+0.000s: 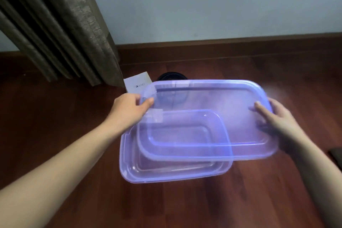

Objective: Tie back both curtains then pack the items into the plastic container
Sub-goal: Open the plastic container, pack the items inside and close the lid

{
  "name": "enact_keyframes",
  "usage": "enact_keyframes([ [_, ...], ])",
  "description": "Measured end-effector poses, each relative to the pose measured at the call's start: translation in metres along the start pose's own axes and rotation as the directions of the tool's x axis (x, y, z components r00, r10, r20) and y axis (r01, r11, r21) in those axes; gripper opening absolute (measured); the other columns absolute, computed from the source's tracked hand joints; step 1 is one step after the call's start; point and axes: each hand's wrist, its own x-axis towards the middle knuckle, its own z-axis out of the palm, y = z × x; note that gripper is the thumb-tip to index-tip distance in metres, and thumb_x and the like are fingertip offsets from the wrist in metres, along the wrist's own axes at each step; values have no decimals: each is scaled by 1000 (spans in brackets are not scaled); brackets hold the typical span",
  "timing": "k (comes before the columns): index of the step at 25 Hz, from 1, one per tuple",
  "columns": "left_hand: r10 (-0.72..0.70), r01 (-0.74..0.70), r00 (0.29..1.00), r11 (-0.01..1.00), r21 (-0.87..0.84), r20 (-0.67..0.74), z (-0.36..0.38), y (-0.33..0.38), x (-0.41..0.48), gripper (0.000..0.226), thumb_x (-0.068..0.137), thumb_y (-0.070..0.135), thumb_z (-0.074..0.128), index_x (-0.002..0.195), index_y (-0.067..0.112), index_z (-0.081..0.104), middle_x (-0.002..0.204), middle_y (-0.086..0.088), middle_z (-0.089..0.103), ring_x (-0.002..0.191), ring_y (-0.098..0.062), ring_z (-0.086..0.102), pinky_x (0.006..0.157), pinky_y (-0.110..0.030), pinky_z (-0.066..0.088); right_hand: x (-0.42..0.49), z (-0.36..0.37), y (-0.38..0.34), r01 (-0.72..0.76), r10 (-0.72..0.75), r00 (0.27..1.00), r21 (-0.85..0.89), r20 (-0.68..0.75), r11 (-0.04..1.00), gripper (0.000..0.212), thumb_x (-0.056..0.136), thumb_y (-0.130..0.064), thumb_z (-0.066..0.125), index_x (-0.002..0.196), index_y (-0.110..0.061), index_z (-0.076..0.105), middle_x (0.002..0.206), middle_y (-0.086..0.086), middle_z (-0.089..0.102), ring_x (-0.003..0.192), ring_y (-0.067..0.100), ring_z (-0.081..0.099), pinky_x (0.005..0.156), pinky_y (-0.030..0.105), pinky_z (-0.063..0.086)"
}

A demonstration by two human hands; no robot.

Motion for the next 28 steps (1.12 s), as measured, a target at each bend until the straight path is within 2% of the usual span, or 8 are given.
enact_keyframes([
  [3,74,-76,997,994,-84,-27,14,42,28,53,98,44,34,75,2,57,72,-15,58,81,-35,53,65,-34,29,16,-44,1,15,0,988,100,-154,995,21,82,-39,63,92,-20,61,69,-11,65,45,-2,52,44,13,46],
  [5,178,-178,984,981,-75,-16,33,47,44,44,100,38,34,93,7,64,92,-16,66,99,-36,56,71,-31,29,28,-62,14,65,-7,944,166,-330,984,8,92,-27,57,89,-20,61,62,-13,65,47,-3,56,47,13,49],
  [7,290,-296,949,955,28,124,58,31,51,51,97,43,35,122,5,58,121,-17,63,116,-31,54,87,-29,35,40,-66,28,77,20,876,182,-481,980,7,95,-20,53,100,-20,58,72,-10,62,47,-7,57,49,10,48],
  [10,323,-437,853,871,223,411,93,-1,43,90,78,65,13,143,6,34,148,-12,40,135,-25,38,110,-31,26,50,-53,58,80,3,791,109,-612,991,28,91,-19,55,117,-7,55,94,3,59,57,-13,57,64,14,49],
  [12,349,-529,818,770,357,457,108,-15,40,97,70,63,-2,145,11,29,148,-10,40,133,-25,40,108,-34,28,58,-39,81,57,8,764,80,-645,995,59,80,-33,58,127,1,49,115,12,59,91,2,64,87,27,51],
  [14,376,-547,822,731,409,427,115,-20,42,94,71,58,-5,144,13,32,142,-10,47,126,-27,47,104,-35,33,70,-28,101,-6,56,749,78,-660,997,80,71,-44,53,135,3,42,132,20,53,121,27,54,105,39,40],
  [21,487,-548,836,711,440,253,135,-32,50,51,88,32,30,111,3,66,98,-15,72,84,-31,71,71,-40,56,101,-14,136,-337,167,660,-91,-732,937,62,98,-25,42,145,5,17,152,26,22,141,36,22,112,34,16],
  [28,514,-533,840,716,450,177,146,-25,43,43,88,25,35,104,4,68,93,-13,73,89,-29,71,72,-38,55,100,-13,153,-527,208,636,-221,-744,820,67,97,-32,38,147,3,9,158,18,3,146,31,0,116,45,-1],
])
